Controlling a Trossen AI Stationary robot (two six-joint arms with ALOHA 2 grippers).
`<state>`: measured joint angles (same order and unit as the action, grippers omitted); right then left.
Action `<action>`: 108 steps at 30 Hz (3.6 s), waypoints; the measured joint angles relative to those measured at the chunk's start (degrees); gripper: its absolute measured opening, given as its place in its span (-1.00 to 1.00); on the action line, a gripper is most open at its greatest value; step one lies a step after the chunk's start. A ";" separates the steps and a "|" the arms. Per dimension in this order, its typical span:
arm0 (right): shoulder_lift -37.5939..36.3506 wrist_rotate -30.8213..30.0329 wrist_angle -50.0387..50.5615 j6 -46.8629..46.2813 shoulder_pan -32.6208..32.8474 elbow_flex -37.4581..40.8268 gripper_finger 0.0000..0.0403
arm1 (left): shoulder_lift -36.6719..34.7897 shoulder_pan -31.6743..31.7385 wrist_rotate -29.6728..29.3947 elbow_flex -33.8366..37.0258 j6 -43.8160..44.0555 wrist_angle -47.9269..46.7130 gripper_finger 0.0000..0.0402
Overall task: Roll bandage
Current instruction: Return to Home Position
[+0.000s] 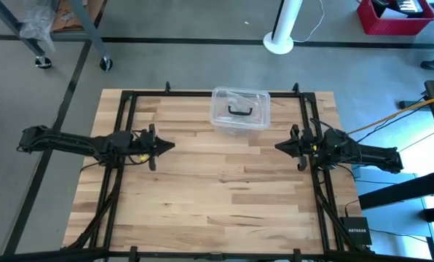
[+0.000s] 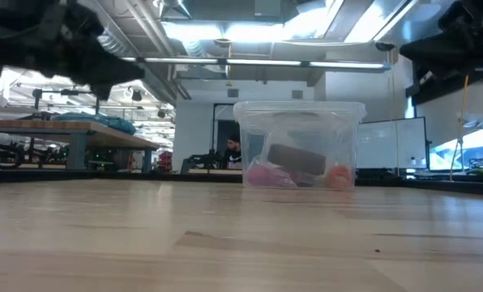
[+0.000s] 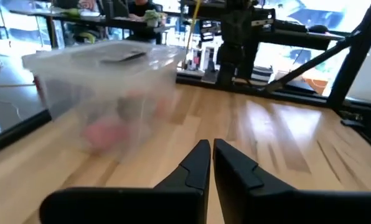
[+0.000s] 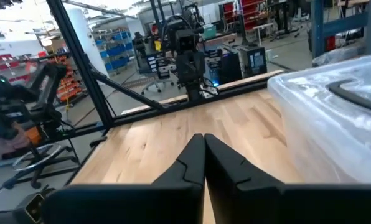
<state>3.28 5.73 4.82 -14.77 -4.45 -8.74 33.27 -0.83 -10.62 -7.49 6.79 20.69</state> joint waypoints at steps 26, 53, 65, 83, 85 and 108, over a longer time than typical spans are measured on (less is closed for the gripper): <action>-2.19 -3.23 -6.23 1.22 -0.07 8.14 -0.92 | -32.51 -0.21 0.09 6.96 0.08 -18.52 -0.92; -1.92 -3.19 -6.27 1.55 -0.07 8.27 -0.88 | -31.66 -0.21 -0.06 6.96 0.27 -18.45 -0.92; -1.92 -3.19 -6.27 1.55 -0.07 8.29 -0.88 | -31.66 -0.21 -0.06 6.96 0.28 -18.45 -0.92; -1.92 -3.19 -6.29 1.57 -0.07 8.32 -0.88 | -31.66 -0.21 -0.06 6.96 0.28 -18.45 -0.92; -1.92 -3.19 -6.28 1.57 -0.07 8.32 -0.88 | -31.66 -0.21 -0.05 6.96 0.28 -18.45 -0.92; -1.92 -3.19 -6.27 1.55 -0.07 8.32 -0.88 | -31.66 -0.23 -0.06 6.96 0.28 -18.44 -0.92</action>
<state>1.37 2.55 -1.46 -13.21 -4.51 -0.43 1.61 -1.06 -10.68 -0.54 7.07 2.25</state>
